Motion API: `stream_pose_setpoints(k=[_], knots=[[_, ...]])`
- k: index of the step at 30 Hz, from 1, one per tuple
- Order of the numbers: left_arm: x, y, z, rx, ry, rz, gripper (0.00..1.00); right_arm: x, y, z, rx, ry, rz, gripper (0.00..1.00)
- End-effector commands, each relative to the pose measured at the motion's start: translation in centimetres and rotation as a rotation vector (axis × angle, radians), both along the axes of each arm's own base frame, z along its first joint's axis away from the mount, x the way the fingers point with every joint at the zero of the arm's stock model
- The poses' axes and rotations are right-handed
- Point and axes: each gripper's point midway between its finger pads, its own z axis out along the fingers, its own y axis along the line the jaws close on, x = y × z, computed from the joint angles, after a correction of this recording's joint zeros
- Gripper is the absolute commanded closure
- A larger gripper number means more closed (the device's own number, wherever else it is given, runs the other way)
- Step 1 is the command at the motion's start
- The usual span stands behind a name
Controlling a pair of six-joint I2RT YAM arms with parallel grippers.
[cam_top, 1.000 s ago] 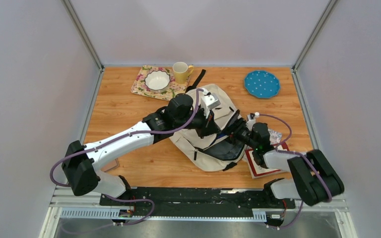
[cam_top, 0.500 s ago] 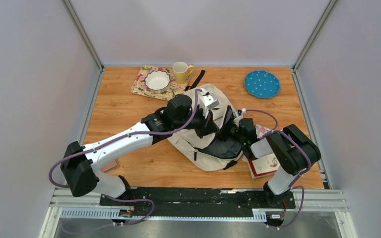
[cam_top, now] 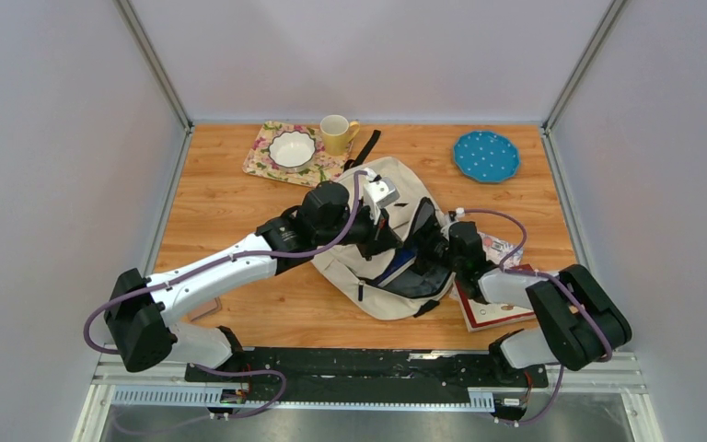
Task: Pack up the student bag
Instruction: Place the book in the student bag.
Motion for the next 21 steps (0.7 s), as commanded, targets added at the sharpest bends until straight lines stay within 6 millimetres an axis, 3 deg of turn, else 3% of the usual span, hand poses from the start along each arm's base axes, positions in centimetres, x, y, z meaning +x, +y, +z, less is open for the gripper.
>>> stream_pose_setpoints(k=[1,3,5,10,16,21], knots=[[-0.2,-0.5,2.7,-0.085,-0.045,-0.018,1.00,-1.6,0.5,2.1,0.037,-0.005,0.027,0.32],[-0.1,-0.6,2.7,-0.085,-0.044,-0.016,1.00,-2.4,0.3,1.5,0.017,0.034,0.026,0.32],[0.0,-0.6,2.6,-0.084,-0.042,-0.014,1.00,-2.9,0.1,2.1,0.004,0.013,0.028,0.31],[0.0,-0.7,2.3,-0.082,-0.034,-0.015,1.00,-4.9,-0.8,0.3,-0.104,0.065,0.034,0.30],[0.1,-0.7,2.0,-0.078,-0.026,-0.013,1.00,-6.1,-0.4,0.3,-0.076,0.075,0.061,0.34],[0.0,-0.7,2.0,-0.079,-0.025,-0.016,1.00,-6.4,0.3,1.0,-0.064,0.062,0.087,0.56]])
